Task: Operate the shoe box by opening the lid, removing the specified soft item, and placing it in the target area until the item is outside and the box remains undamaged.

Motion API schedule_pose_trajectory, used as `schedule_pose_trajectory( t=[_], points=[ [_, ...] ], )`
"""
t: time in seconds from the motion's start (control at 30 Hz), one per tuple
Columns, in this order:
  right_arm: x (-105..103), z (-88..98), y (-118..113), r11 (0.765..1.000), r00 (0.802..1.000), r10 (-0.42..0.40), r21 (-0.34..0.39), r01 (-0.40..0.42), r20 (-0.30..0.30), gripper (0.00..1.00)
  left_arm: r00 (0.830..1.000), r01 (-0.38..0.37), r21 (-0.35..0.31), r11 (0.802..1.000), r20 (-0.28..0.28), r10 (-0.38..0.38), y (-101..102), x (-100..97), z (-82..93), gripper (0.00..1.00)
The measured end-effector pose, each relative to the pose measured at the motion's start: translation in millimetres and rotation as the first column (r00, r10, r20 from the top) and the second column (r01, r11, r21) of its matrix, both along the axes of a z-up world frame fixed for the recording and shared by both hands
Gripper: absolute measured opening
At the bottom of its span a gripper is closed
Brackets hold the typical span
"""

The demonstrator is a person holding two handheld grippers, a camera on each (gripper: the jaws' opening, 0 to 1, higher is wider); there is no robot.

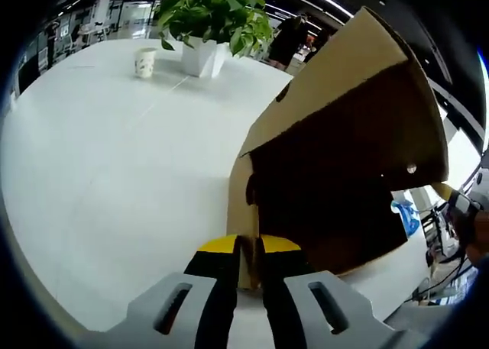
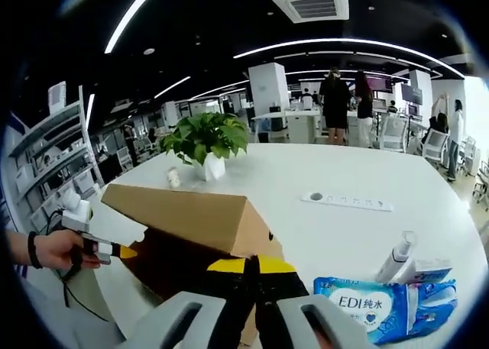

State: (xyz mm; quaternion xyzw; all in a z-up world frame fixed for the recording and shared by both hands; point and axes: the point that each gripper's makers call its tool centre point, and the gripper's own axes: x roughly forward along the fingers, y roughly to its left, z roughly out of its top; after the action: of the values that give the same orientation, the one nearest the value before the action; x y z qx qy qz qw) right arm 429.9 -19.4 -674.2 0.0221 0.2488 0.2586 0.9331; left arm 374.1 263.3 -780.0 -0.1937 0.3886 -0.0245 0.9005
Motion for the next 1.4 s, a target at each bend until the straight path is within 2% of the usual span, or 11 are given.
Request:
schedule_pose_trajectory(
  t=[0.3, 0.63, 0.7, 1.0, 1.4],
  points=[
    [-10, -14.0, -4, 1.0, 0.999, -0.013, 0.005, 0.013, -0.042, 0.0, 1.0, 0.009, -0.006, 1.0, 0.0, -0.009, -1, 0.1, 0.1, 0.08],
    [-14, -19.2, -2, 0.999, 0.997, -0.022, 0.042, 0.025, -0.072, 0.0, 1.0, 0.026, -0.002, 1.0, -0.008, -0.026, -2, -1.3, 1.5, 0.08],
    [-15, -20.1, -2, 0.998, 0.997, -0.021, 0.049, 0.024, -0.076, 0.0, 0.999, 0.049, 0.012, 0.999, -0.016, -0.048, -2, -2.4, 1.4, 0.08],
    [-23, -30.2, 2, 0.999, 0.995, -0.002, 0.047, 0.007, -0.1, 0.0, 0.995, 0.098, 0.061, 0.993, 0.009, -0.099, 2, -3.9, 15.8, 0.06],
    [-29, -44.1, 1, 0.998, 0.991, 0.0, 0.056, 0.007, -0.13, 0.0, 0.991, 0.121, 0.07, 0.99, 0.043, -0.124, 6, -8.8, 27.9, 0.0]
  ],
)
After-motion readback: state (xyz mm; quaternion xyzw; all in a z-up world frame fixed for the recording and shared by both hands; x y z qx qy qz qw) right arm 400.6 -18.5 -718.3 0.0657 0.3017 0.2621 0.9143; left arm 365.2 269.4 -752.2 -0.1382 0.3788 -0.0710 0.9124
